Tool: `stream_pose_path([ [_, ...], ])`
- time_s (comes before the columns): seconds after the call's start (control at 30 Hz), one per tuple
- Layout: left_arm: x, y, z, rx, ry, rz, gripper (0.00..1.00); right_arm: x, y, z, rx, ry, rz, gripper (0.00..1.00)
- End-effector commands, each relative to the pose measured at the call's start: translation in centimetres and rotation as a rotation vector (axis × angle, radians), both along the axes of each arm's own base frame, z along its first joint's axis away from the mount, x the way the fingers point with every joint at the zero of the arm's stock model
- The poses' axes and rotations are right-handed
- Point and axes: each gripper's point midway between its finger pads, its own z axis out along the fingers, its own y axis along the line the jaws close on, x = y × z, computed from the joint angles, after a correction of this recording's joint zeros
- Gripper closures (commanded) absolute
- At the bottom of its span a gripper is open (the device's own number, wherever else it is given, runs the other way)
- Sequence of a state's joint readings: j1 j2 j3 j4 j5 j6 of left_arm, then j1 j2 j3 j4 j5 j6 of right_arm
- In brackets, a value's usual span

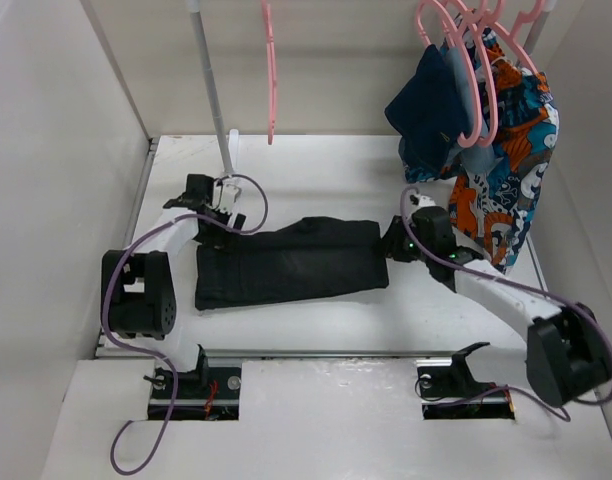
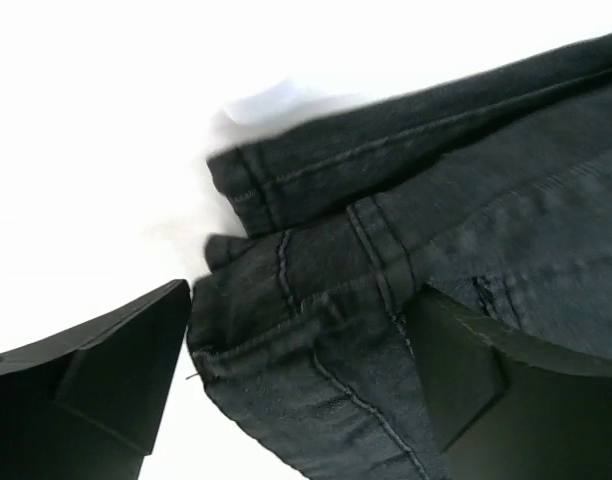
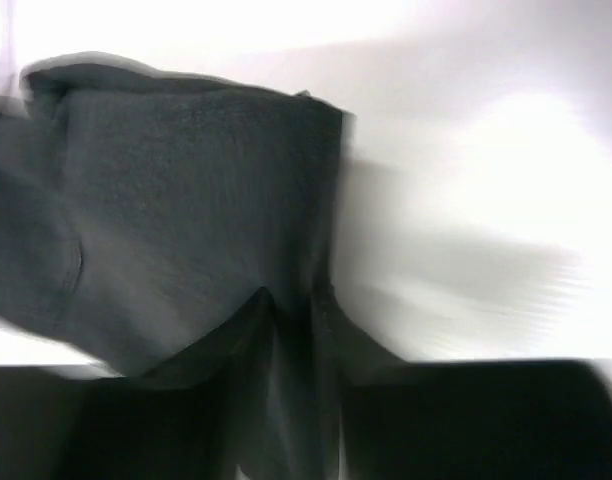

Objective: Place the trousers on the hanger
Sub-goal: Fold the trousers at the center of the board, then pick up the hanger from the clothesline.

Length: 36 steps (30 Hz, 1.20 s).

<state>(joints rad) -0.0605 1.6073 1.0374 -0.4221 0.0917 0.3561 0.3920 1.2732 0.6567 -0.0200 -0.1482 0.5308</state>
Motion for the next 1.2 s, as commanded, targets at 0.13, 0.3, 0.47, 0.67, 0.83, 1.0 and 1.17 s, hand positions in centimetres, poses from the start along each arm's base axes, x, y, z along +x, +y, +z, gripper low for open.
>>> stream_pose_path([
  [0.13,1.5,3.4,6.6,0.022,-0.107,0.089,0.09,0.3,-3.3,10.9,-0.429,-0.269,0.030,0.08],
  [0.3,2.1,5.1,13.7,0.051,-0.311,0.141,0.09,-0.6,1.0,22.4,-0.413,-0.497,0.117,0.06],
  [0.47,2.3,1.5,30.1,-0.102,-0.720,-0.006,0.09,0.0,3.6,24.3,-0.335,-0.555,0.166,0.03],
  [0.67,0.2,-8.1,47.9,-0.532,-0.993,-0.299,0.06,-0.6,5.3,22.2,-0.343,-0.525,0.230,0.03],
  [0.83,3.0,-13.9,50.9,-0.727,-0.984,-0.363,0.01,-1.4,4.8,21.0,-0.338,-0.506,0.221,0.03],
  [1.0,9.1,-15.5,47.5,-0.718,-0.929,-0.213,0.01,-2.8,3.5,19.9,-0.340,-0.479,0.196,0.03],
  [1.17,11.9,-17.3,45.7,-0.640,-0.940,-0.161,0.01,-4.2,1.8,18.6,-0.347,-0.437,0.172,0.03],
])
